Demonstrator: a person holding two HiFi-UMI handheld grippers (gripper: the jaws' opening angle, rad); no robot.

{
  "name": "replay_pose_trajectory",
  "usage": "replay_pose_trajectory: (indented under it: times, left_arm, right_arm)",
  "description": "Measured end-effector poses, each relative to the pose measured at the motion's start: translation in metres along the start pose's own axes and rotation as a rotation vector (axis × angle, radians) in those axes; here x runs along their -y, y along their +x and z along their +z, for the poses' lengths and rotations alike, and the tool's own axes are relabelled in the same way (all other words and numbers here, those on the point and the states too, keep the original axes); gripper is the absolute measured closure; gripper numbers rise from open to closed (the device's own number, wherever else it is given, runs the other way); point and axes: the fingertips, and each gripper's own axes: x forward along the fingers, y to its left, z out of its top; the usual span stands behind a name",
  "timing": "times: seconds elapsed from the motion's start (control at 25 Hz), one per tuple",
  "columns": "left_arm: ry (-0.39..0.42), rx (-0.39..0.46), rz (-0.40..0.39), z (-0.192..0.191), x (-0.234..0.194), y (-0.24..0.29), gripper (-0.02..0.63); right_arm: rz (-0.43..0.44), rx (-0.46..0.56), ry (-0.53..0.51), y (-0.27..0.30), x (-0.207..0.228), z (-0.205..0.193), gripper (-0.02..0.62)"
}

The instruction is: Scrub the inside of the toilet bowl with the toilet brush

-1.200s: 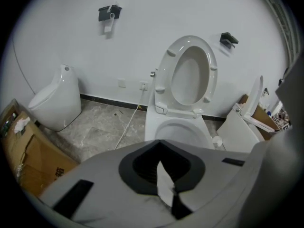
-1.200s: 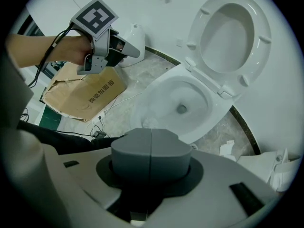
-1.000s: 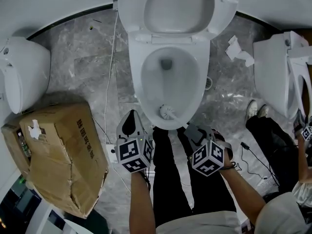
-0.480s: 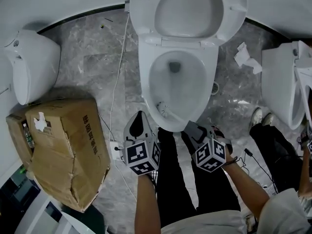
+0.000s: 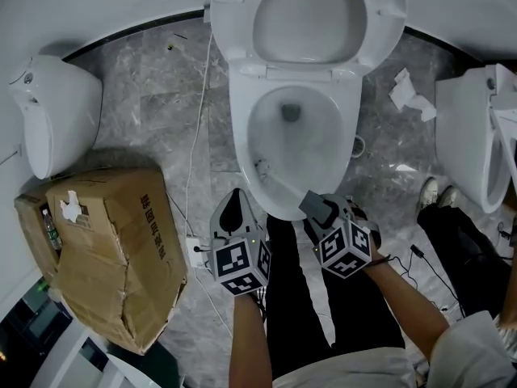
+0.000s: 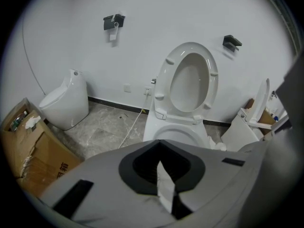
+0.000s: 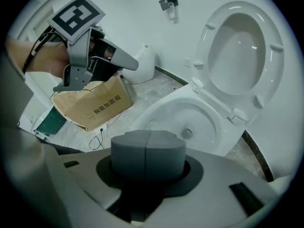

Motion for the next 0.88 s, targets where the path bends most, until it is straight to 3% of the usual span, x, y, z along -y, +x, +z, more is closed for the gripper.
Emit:
replay_pose_trajectory:
  times: [0.36,0.88]
  left_arm:
    - [-0.004,-0.008,-0.02,0.008,-0.001,0.009,0.588]
    - [0.034,-0.026,-0.063,0.022,0.0,0.03,0.588]
  right_arm:
    - [-0.02,0.007,-0.034,0.008,0.018,0.025,0.423]
    - [-0.072,0.051,0.053,0.014,0.043,0.055,0.423]
